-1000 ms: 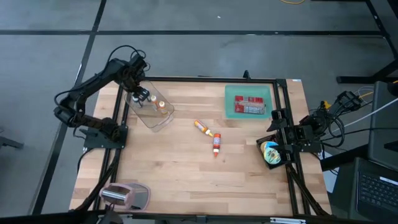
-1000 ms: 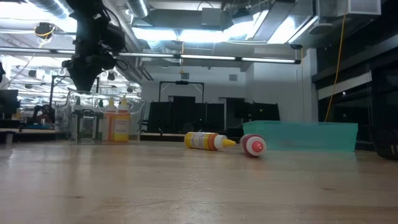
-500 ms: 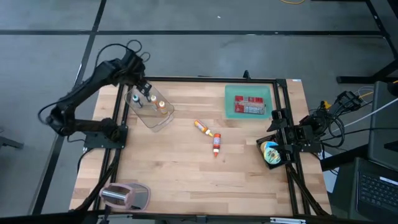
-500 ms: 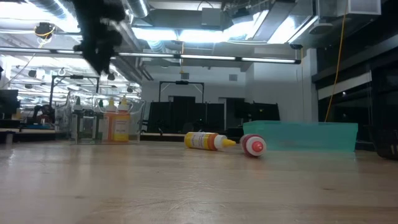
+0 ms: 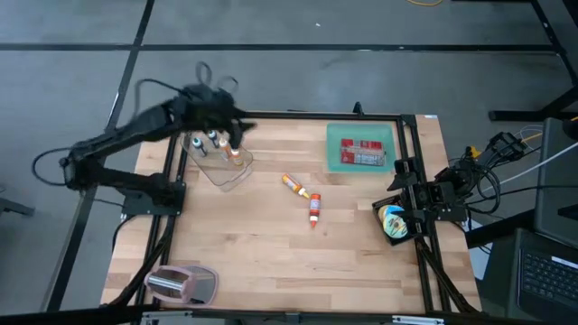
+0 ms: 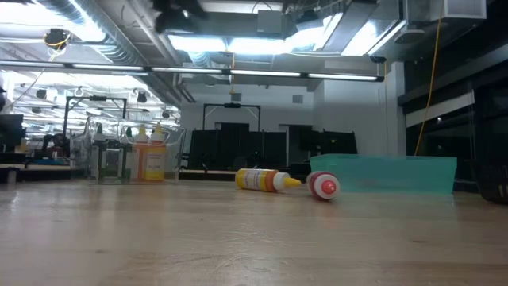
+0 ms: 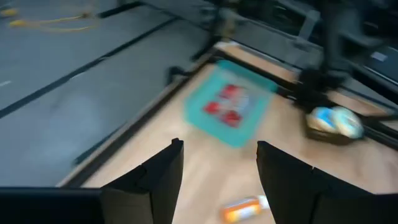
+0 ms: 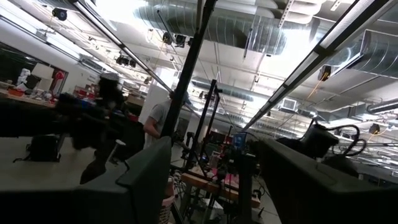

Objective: Pick & Place Food Item
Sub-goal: Put the yellow food coloring bottle into the transparent bin

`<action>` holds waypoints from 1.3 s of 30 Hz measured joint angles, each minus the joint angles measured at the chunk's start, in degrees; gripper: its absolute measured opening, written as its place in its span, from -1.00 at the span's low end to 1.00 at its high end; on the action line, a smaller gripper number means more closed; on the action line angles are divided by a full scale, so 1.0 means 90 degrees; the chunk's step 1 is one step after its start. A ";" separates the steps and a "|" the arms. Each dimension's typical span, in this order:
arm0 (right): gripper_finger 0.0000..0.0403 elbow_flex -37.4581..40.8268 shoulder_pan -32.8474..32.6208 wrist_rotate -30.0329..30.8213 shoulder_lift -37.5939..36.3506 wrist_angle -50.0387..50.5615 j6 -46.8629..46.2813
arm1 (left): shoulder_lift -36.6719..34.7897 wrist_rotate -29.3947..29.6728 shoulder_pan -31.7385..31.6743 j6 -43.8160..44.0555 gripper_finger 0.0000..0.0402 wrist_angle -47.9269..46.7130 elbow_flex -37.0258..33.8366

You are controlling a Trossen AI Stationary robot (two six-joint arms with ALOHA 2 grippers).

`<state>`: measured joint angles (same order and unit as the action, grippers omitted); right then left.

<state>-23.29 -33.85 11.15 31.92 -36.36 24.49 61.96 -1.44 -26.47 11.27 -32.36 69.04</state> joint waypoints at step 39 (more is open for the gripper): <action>0.20 0.0000 -0.0001 -0.0002 -0.0001 0.0142 -0.0163 | 0.7113 0.2038 0.3664 -0.3731 -0.02 -0.1793 0.4027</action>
<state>-23.29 -33.85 11.14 31.91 -35.08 23.01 125.98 16.90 6.51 -22.31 -48.49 105.27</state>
